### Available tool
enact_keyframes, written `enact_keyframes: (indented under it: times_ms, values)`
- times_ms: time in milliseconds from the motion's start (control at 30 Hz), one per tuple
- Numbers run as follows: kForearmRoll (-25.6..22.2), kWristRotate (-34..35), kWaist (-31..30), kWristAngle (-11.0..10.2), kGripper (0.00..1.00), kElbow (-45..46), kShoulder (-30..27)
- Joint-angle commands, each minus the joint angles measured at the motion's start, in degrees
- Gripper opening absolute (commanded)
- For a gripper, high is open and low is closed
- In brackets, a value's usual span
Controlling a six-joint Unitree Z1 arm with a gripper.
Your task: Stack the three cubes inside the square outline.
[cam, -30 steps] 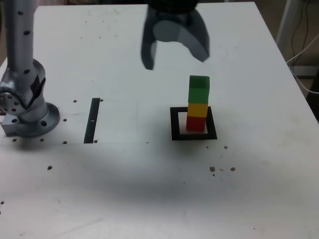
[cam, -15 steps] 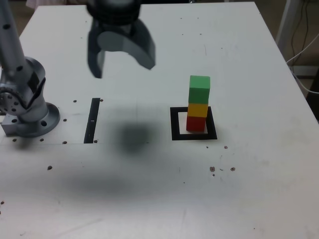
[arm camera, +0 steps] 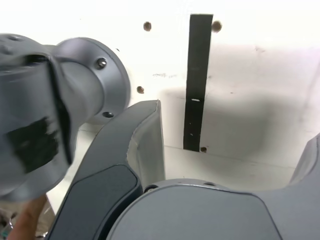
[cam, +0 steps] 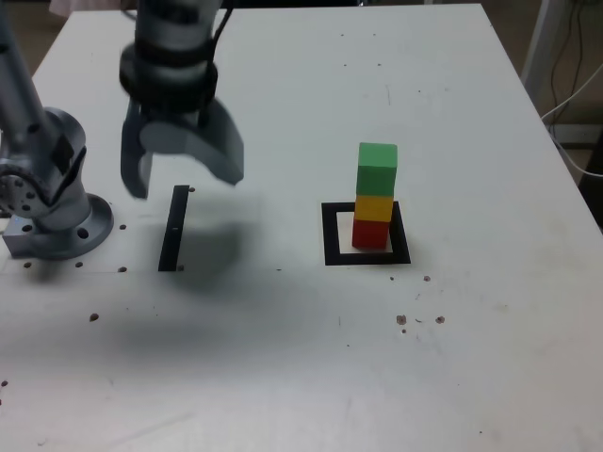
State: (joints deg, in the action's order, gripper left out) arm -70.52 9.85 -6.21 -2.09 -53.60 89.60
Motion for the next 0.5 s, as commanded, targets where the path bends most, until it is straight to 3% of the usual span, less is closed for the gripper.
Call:
enact_keyframes:
  times_ms: [0,233,467]
  values:
    - [2.30,0.16,0.06,0.73,0.99,2.33,0.06]
    - [8.44,0.17,0.06,2.13,0.99,7.93,0.98]
    - [10.60,0.17,0.06,2.41,0.99,9.46,1.26]
